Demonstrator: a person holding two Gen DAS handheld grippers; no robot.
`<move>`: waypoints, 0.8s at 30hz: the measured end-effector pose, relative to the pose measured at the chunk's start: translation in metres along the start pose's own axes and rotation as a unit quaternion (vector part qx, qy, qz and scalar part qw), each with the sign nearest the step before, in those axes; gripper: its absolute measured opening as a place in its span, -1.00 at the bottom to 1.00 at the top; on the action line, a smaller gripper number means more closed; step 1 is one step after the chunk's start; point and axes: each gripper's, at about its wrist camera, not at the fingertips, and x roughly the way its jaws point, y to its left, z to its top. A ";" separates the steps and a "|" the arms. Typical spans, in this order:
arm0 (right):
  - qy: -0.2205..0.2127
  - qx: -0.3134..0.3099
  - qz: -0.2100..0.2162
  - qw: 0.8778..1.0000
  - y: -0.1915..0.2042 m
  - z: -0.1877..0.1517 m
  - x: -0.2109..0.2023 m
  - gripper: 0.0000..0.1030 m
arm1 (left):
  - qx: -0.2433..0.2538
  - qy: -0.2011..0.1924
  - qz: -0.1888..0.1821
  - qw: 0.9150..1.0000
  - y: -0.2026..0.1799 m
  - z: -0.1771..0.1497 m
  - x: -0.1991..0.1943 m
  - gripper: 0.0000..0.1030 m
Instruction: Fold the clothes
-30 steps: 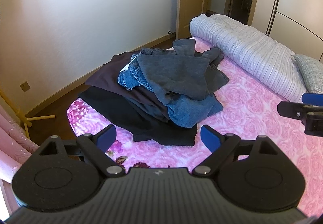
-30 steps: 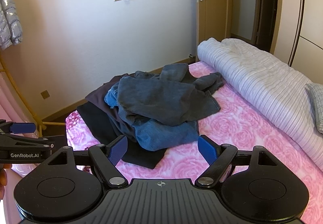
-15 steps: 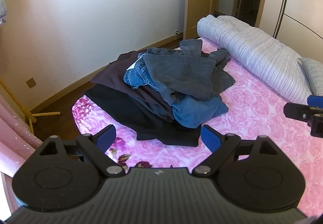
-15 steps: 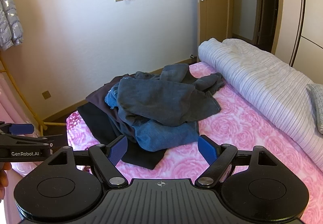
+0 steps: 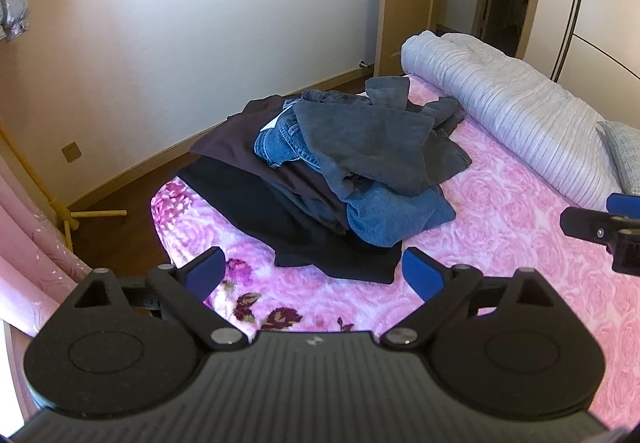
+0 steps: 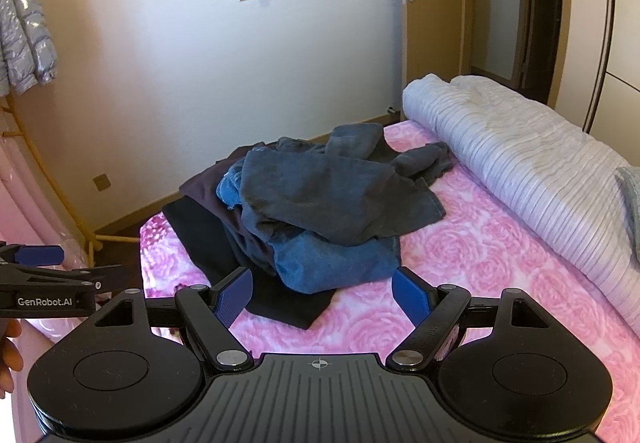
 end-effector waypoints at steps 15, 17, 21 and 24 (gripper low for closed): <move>0.000 -0.018 0.016 1.000 -0.002 -0.005 -0.002 0.56 | -0.021 0.001 0.012 1.000 -0.001 -0.008 -0.005 0.96; 0.000 -0.017 0.012 1.000 -0.003 -0.004 0.000 0.56 | -0.019 0.001 0.006 1.000 0.000 -0.005 0.001 0.96; 0.006 -0.009 -0.001 1.000 -0.008 -0.002 0.009 0.56 | -0.013 -0.002 -0.007 1.000 0.001 0.005 0.016 0.96; 0.013 -0.004 -0.013 1.000 -0.010 0.002 0.022 0.56 | -0.005 -0.003 -0.019 1.000 0.004 0.015 0.036 0.96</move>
